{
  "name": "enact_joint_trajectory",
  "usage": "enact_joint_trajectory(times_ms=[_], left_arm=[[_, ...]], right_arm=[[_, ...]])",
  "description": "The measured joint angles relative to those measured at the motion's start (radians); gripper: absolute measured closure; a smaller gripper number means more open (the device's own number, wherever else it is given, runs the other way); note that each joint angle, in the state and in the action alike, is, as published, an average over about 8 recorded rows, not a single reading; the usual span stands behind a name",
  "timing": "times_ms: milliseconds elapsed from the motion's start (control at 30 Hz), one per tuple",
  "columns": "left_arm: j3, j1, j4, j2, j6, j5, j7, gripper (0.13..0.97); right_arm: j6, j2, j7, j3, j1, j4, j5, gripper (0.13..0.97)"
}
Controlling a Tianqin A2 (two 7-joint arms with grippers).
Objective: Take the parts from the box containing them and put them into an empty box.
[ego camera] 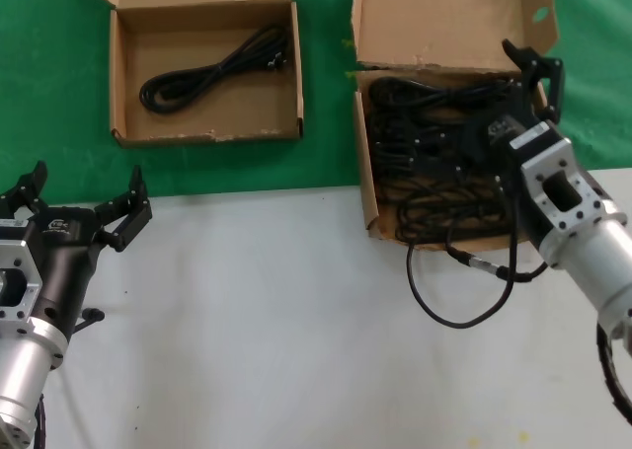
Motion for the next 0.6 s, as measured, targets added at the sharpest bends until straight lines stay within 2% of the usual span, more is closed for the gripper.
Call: enact_joint_trajectory(times_ms=[267, 600], left_arm=[[-0.001, 0.002, 0.0, 0.0, -0.002, -0.002, 0.001, 0.314], [-0.002, 0.005, -0.001, 0.001, -0.004, -0.004, 0.003, 0.192]], right_arm=[[0.041, 0.013, 0.009, 0.01, -0.056, 0.0, 0.089, 0.129], [0.092, 0.029, 0.02, 0.023, -0.126, -0.001, 0.199, 0.129]])
